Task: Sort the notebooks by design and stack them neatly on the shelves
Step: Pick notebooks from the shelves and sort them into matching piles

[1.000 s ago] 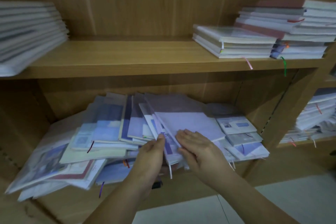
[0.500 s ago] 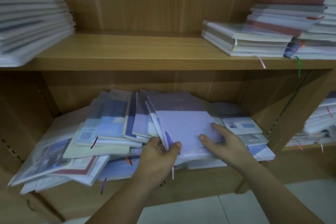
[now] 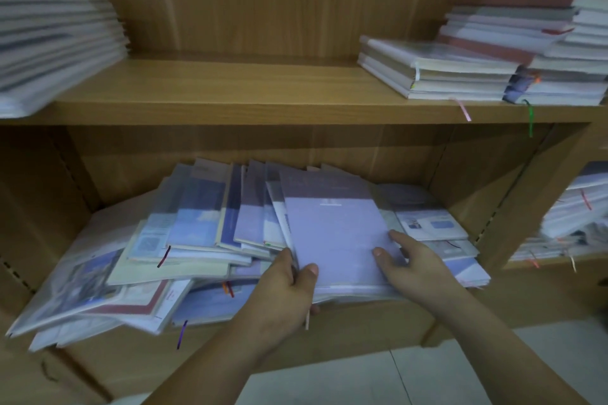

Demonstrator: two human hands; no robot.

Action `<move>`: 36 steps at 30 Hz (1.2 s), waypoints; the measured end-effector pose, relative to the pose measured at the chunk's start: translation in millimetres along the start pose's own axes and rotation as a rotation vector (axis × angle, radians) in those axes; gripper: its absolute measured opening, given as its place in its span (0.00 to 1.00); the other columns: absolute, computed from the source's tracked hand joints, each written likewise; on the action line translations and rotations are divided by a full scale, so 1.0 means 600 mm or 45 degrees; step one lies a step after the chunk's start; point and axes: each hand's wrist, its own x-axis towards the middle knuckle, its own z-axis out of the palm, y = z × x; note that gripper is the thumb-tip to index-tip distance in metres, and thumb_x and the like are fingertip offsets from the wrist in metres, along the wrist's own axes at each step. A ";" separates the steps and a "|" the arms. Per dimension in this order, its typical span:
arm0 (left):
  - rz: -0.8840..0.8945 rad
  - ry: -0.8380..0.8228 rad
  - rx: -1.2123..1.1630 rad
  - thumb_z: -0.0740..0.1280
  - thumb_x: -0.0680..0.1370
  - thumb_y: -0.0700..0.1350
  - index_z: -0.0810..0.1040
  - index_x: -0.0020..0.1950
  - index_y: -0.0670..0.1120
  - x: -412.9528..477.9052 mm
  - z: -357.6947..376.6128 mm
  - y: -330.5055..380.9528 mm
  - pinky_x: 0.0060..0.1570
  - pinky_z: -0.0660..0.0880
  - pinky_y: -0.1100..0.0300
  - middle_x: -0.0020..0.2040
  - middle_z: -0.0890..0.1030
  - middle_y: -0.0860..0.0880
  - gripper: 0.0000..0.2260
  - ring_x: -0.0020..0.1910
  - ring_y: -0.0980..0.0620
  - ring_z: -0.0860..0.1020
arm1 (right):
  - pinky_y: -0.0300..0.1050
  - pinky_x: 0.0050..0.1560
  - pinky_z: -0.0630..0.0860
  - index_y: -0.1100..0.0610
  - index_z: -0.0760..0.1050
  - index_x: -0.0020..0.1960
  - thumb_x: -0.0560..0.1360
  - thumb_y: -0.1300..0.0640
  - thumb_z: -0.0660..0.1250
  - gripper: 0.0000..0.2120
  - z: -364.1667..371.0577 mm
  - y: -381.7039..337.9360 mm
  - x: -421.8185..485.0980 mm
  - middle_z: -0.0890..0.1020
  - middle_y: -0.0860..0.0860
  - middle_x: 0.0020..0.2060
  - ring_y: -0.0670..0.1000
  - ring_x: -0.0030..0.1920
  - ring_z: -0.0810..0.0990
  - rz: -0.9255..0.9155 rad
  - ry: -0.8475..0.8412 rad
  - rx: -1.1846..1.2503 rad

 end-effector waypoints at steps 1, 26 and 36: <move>0.000 0.015 -0.045 0.62 0.84 0.47 0.74 0.59 0.48 0.000 0.001 -0.001 0.46 0.83 0.44 0.51 0.83 0.47 0.05 0.40 0.44 0.85 | 0.46 0.70 0.67 0.54 0.66 0.78 0.79 0.43 0.67 0.31 -0.002 -0.004 -0.001 0.71 0.52 0.74 0.55 0.73 0.70 -0.006 0.001 -0.017; 0.350 -0.062 -0.081 0.69 0.76 0.29 0.78 0.63 0.51 -0.296 -0.165 0.049 0.56 0.80 0.58 0.56 0.85 0.58 0.22 0.56 0.56 0.83 | 0.50 0.75 0.65 0.45 0.49 0.82 0.81 0.56 0.65 0.36 -0.062 -0.090 -0.366 0.66 0.39 0.72 0.51 0.73 0.68 -0.337 0.109 0.397; 0.579 0.060 -0.067 0.68 0.81 0.49 0.74 0.69 0.62 -0.337 -0.263 0.181 0.31 0.78 0.53 0.52 0.84 0.53 0.17 0.36 0.48 0.80 | 0.40 0.57 0.67 0.48 0.50 0.82 0.82 0.52 0.63 0.33 -0.154 -0.257 -0.384 0.72 0.43 0.65 0.45 0.59 0.71 -0.681 0.383 0.258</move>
